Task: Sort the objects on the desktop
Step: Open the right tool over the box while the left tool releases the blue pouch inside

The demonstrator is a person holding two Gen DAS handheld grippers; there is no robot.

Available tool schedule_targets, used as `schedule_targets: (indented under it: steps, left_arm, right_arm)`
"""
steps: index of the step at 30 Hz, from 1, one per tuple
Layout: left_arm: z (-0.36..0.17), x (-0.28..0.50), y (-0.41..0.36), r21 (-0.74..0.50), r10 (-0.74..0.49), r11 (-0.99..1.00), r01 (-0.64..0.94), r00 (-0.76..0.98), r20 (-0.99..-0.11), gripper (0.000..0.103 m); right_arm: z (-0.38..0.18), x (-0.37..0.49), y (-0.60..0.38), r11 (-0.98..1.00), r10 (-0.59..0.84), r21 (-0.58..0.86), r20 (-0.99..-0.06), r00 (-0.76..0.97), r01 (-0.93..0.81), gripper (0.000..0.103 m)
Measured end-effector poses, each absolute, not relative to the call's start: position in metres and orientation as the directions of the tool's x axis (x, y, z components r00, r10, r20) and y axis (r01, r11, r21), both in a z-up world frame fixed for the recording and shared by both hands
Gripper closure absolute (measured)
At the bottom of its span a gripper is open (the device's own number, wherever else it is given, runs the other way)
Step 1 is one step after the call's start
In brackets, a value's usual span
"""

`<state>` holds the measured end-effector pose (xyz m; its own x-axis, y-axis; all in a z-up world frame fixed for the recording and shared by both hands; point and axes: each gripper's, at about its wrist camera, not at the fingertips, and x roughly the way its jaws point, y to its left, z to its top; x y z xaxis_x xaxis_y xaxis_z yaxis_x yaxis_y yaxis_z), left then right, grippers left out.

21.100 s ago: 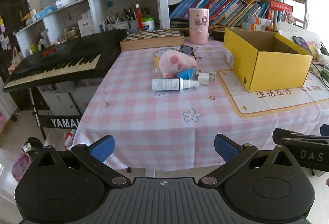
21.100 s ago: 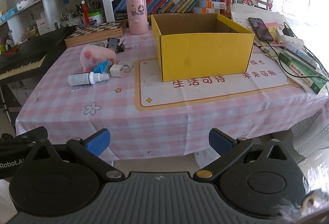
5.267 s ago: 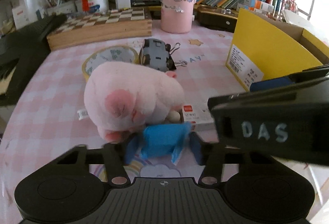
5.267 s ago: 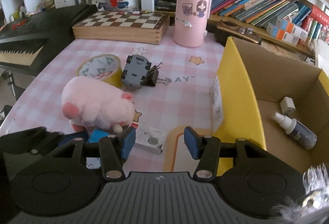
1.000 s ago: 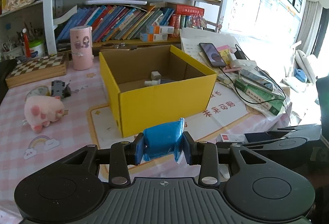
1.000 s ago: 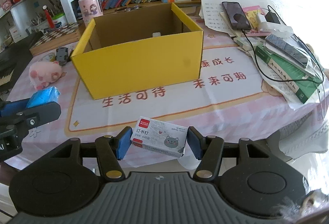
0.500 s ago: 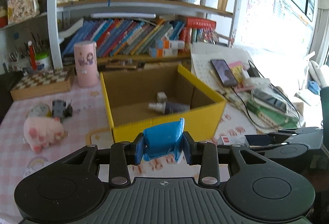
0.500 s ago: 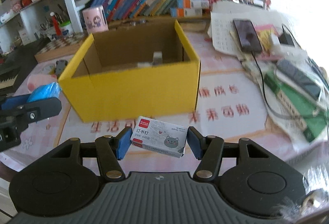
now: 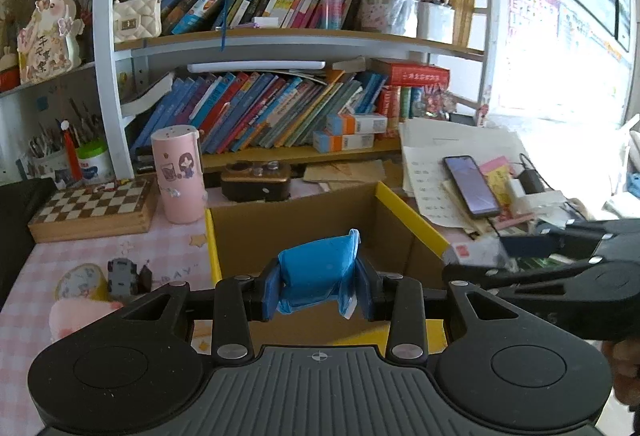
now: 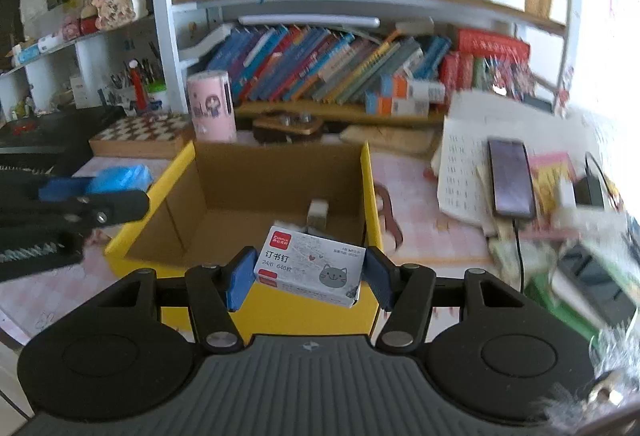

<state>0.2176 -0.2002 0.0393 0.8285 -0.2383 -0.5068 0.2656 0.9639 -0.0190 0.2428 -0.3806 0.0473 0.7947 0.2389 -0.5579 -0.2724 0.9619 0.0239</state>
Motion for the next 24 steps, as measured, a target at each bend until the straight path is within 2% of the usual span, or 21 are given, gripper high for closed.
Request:
schedule_targets:
  steps: [4,9,13,24]
  left_arm:
    - [0.029,0.243,-0.213,0.041,-0.200,0.965,0.259,0.827,-0.525,0.067]
    - [0.002,0.268,-0.228,0.093,-0.159,0.960,0.264,0.790,-0.592,0.067]
    - [-0.020,0.280,-0.236,0.109,-0.143,0.954,0.280,0.741,-0.657,0.067]
    - [-0.033,0.294,-0.228,-0.032,-0.190,0.968,0.249,0.647,-0.739,0.066]
  right_arm:
    - [0.054,0.268,-0.380,0.951,0.264,0.008,-0.544,0.797,-0.309,0.047]
    - [0.055,0.301,-0.372,0.939,0.277,-0.026,-0.534,0.799,-0.344,0.047]
    - [0.045,0.326,-0.364,0.923,0.306,-0.019,-0.573,0.760,-0.385,0.047]
    - [0.009,0.387,-0.317,0.851,0.371,0.025,-0.734,0.569,-0.524,0.047]
